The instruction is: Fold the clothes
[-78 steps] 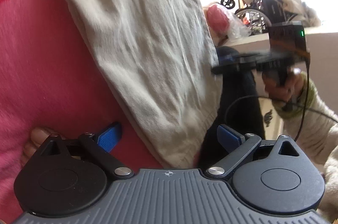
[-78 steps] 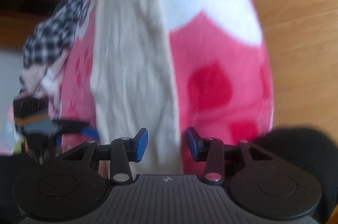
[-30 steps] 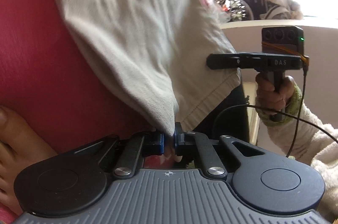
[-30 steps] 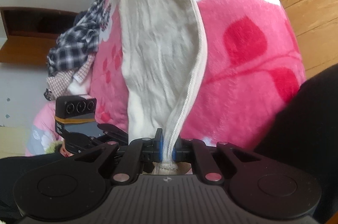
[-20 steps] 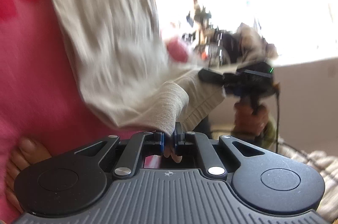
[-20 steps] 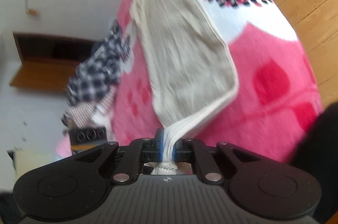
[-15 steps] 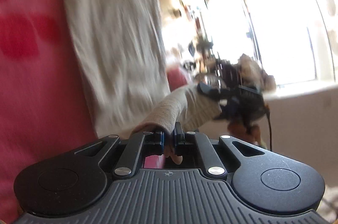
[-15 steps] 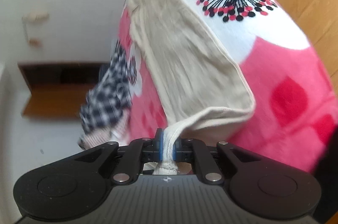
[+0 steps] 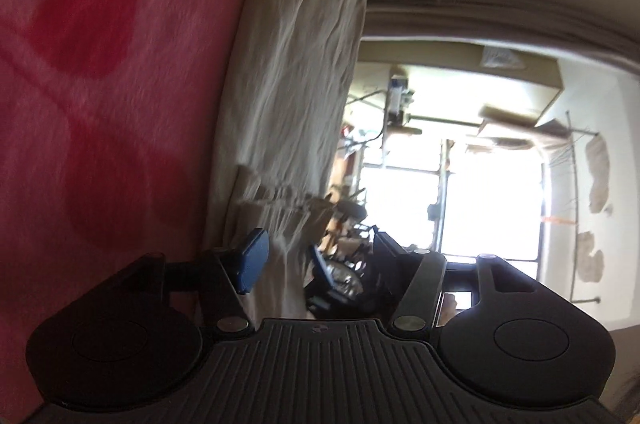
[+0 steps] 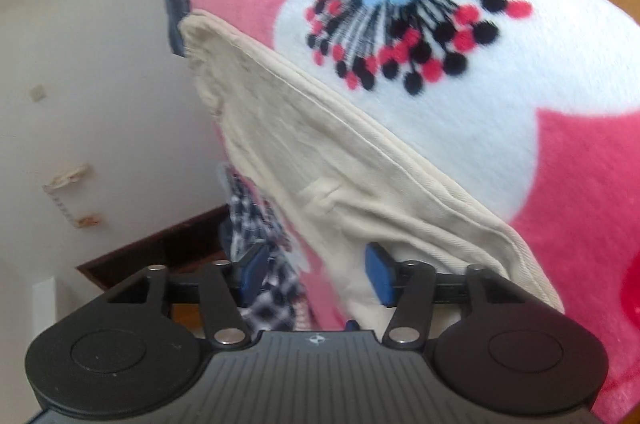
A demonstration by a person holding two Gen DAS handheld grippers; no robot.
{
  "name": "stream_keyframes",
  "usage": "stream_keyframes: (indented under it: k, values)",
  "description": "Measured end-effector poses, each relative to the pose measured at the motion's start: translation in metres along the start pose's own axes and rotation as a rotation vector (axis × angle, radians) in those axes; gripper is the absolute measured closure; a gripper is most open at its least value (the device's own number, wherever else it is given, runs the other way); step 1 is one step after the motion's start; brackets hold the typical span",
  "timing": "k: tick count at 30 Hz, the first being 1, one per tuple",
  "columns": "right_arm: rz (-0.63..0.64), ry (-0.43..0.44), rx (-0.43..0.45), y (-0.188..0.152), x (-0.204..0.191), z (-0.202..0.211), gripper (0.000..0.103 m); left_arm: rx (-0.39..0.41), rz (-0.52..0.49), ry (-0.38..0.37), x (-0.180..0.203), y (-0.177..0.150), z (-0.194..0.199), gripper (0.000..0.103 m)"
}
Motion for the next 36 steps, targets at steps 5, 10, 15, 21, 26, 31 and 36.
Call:
stream_keyframes:
  k: [5,10,15,21,26,31,36]
  values:
    - [0.122,-0.002,0.007,-0.006,-0.01,0.01,0.043,0.078,-0.142,0.088,0.021,-0.022,-0.014,0.044]
    - [0.569,-0.175,0.063,-0.033,-0.05,0.016,0.045,0.071,-0.506,0.385,0.046,-0.06,-0.041,0.045]
    - [1.16,-0.515,0.108,-0.07,-0.075,-0.016,0.062,0.06,-0.807,0.591,0.067,-0.095,-0.082,0.053]
    - [1.412,-0.661,0.093,-0.087,-0.069,-0.045,0.078,0.062,-0.9,0.678,0.076,-0.096,-0.108,0.064]
    - [1.5,-0.688,0.092,-0.089,-0.063,-0.044,0.098,0.071,-0.905,0.697,0.077,-0.087,-0.109,0.071]
    - [1.526,-0.656,0.151,-0.095,-0.07,-0.036,0.103,0.092,-0.909,0.698,0.074,-0.086,-0.095,0.073]
    - [1.482,-0.626,0.181,-0.085,-0.071,-0.035,0.103,0.107,-0.916,0.703,0.072,-0.085,-0.075,0.073]
Point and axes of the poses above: each gripper's, at about its wrist camera, not at the fingertips, and z roughly against the way its jaws point, x to its right, y to its top, the point moved 4 cm from there along -z, roughly the way its jaws point, and after that the axes turned 4 degrees about y, right-handed, at the moved point
